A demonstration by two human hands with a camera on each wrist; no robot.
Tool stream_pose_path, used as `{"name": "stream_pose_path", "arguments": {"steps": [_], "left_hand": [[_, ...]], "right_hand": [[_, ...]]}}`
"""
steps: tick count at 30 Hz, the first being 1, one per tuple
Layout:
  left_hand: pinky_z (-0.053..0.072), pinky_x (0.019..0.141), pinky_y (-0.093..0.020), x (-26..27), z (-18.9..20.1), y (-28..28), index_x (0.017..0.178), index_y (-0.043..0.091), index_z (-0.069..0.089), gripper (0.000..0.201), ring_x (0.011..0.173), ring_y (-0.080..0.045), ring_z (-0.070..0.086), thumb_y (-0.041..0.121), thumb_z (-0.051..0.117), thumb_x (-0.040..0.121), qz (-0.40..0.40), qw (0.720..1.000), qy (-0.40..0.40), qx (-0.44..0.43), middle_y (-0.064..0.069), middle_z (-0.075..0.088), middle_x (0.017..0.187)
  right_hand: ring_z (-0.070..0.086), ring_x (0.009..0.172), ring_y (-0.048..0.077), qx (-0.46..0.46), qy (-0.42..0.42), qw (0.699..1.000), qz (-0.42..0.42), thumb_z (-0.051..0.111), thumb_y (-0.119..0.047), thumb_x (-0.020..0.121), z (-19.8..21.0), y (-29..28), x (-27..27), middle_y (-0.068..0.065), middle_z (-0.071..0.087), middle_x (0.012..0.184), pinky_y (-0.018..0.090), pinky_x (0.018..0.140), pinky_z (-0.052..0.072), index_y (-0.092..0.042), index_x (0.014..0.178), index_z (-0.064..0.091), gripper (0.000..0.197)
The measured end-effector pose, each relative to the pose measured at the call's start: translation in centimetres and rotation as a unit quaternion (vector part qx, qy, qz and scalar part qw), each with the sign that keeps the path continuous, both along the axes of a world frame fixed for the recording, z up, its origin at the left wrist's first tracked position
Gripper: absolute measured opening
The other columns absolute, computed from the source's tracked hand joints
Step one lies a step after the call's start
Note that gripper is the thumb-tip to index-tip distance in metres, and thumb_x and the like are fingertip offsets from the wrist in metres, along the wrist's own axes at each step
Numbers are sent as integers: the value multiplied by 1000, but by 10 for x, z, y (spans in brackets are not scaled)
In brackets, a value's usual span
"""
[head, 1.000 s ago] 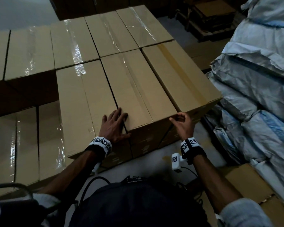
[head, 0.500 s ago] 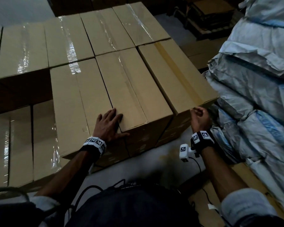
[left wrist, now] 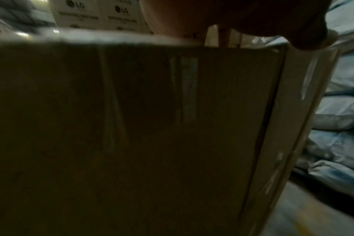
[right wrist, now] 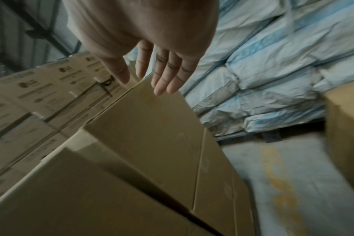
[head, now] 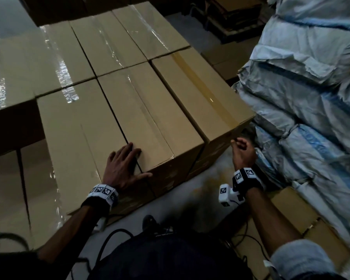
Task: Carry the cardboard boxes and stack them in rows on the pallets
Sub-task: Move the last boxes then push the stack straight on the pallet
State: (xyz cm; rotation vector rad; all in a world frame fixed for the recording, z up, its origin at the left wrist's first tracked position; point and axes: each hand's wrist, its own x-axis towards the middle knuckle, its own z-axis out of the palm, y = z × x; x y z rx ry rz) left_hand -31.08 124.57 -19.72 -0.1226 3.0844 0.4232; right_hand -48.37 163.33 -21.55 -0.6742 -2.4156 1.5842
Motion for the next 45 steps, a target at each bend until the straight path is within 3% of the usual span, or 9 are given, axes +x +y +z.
{"name": "stream_pose_path", "arguments": {"steps": [6, 12, 19, 22, 24, 28, 30, 35, 45], "left_hand": [[34, 115, -58, -36, 21, 19, 146, 25, 53, 84, 145, -27, 39, 85, 32, 90, -87, 994, 52, 51, -5, 42, 159], [38, 113, -48, -107, 37, 77, 140, 25, 57, 62, 137, -30, 50, 66, 53, 94, -167, 978, 86, 88, -8, 49, 154], [25, 120, -54, -202, 29, 161, 155, 35, 35, 85, 150, -30, 31, 82, 48, 86, -159, 987, -15, 30, -5, 30, 166], [13, 122, -61, -218, 16, 177, 162, 39, 16, 105, 157, -29, 13, 95, 42, 76, -120, 990, -78, 6, -2, 10, 172], [8, 121, -66, -222, 16, 178, 162, 43, 7, 118, 158, -27, 3, 103, 40, 66, -97, 990, -98, -12, 1, 1, 172], [3, 121, -68, -213, 18, 170, 161, 45, -1, 128, 158, -24, -8, 104, 48, 59, -64, 986, -150, -29, 4, -13, 171], [6, 122, -67, -207, 21, 174, 162, 43, -2, 130, 158, -23, -10, 101, 52, 60, -46, 984, -169, -32, 1, -14, 171], [10, 124, -63, -202, 24, 189, 163, 39, 0, 129, 158, -25, -9, 93, 61, 63, -3, 984, -179, -18, -3, -14, 171], [22, 125, -55, -207, 24, 187, 164, 35, 9, 139, 158, -29, 4, 89, 73, 53, 27, 983, -184, -3, -9, -2, 172]], "right_hand": [[62, 90, 14, 8, -7, 999, -40, 78, -25, 91, 17, 8, -11, 6, 71, 103, 20, 74, 45, -9, 114, 70, 29], [63, 97, 15, -8, -37, 999, -32, 79, -32, 90, 23, 26, -44, 8, 69, 119, 23, 79, 45, -8, 126, 64, 46], [52, 124, 18, -74, -94, 992, 35, 67, -41, 98, 8, 68, -127, 9, 56, 137, 19, 88, 36, -7, 147, 45, 64], [43, 143, 31, -101, -151, 978, 99, 53, -83, 85, 2, 83, -156, 8, 43, 159, 44, 115, 37, -22, 158, 35, 96], [42, 144, 27, -154, -154, 966, 137, 48, -96, 72, -6, 87, -169, 3, 41, 160, 51, 117, 37, -27, 158, 38, 111], [38, 147, 28, -177, -164, 945, 222, 54, -85, 80, -16, 84, -174, 4, 43, 159, 50, 120, 34, -31, 150, 50, 88], [42, 144, 30, -154, -193, 937, 247, 50, -96, 70, -40, 93, -179, 3, 48, 156, 54, 117, 38, -40, 140, 58, 91], [44, 143, 30, -145, -203, 934, 257, 47, -108, 50, -53, 100, -184, 1, 50, 155, 56, 116, 39, -36, 144, 57, 119], [43, 144, 29, -101, -183, 932, 297, 36, -105, 60, -30, 94, -182, 3, 47, 158, 50, 119, 35, -30, 148, 53, 117]]}}
